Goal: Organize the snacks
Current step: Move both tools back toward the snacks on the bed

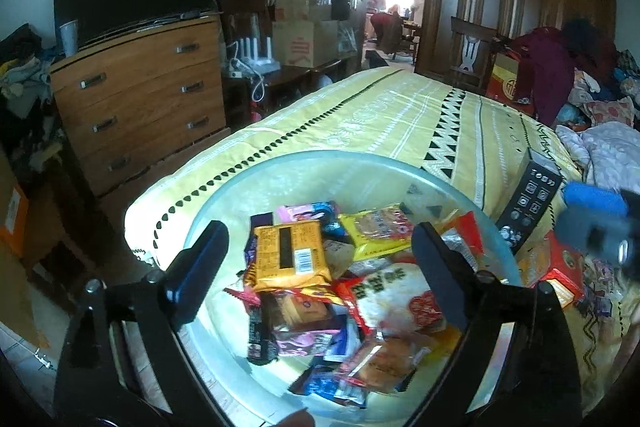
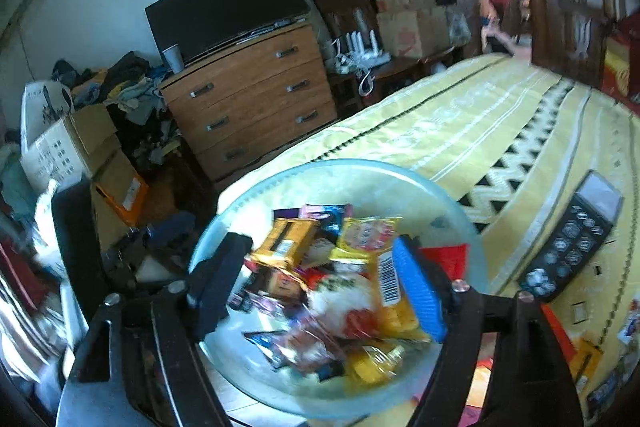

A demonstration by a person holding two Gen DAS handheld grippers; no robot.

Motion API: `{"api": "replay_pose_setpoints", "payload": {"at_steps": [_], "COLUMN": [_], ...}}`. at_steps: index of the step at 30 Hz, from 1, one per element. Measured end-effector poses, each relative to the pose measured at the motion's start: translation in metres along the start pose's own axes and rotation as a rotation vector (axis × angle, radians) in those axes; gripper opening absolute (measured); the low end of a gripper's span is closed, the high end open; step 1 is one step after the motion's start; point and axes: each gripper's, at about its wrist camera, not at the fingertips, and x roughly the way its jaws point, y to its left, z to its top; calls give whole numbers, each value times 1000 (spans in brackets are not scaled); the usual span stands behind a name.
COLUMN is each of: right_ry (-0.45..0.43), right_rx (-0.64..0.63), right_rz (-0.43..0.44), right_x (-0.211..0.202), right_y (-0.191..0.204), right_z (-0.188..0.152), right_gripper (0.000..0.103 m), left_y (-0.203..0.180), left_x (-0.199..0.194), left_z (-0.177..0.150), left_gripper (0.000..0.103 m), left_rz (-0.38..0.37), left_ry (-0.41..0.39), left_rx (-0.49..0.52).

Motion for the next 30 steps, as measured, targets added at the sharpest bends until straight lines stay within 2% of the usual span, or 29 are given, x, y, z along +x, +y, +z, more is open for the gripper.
{"api": "replay_pose_setpoints", "payload": {"at_steps": [2, 4, 7, 10, 12, 14, 16, 18, 21, 23, 25, 30], "right_ry": [-41, -83, -100, -51, -19, 0, 63, 116, 171, 174, 189, 263], "right_rx": [-30, -17, 96, 286, 429, 577, 694, 756, 738, 733, 723, 700], "right_rz": [-63, -125, -201, -307, -380, -491, -581, -633, -640, -629, -644, -701], "right_x": [-21, -46, -87, -125, -151, -186, -208, -223, -225, -221, -213, -183], "right_y": [-4, -17, -63, -139, -190, -250, -298, -327, -339, -340, -344, -363], "right_z": [-22, -50, -105, -166, -201, -244, -284, -315, -336, -340, -340, -343], "right_gripper": [81, 87, 89, 89, 82, 80, 80, 80, 81, 86, 87, 89], "left_y": [-15, -32, -72, -121, -158, -188, -216, -236, -259, -271, -281, -302], "left_x": [-9, -18, -30, -45, -56, -62, -64, -61, -54, -48, -44, -49], "left_z": [-2, -5, -10, -14, -21, -31, -42, -55, -72, -80, -86, -97], "left_gripper": [98, 99, 99, 99, 99, 99, 99, 99, 99, 99, 99, 99], "left_rz": [-32, -71, -175, -302, -394, -465, -525, -557, -580, -586, -593, -607], "left_ry": [-26, -54, -69, -71, -69, -54, -24, 13, 68, 104, 139, 160], "left_rx": [20, 50, 108, 178, 240, 301, 368, 420, 472, 481, 485, 531]}}
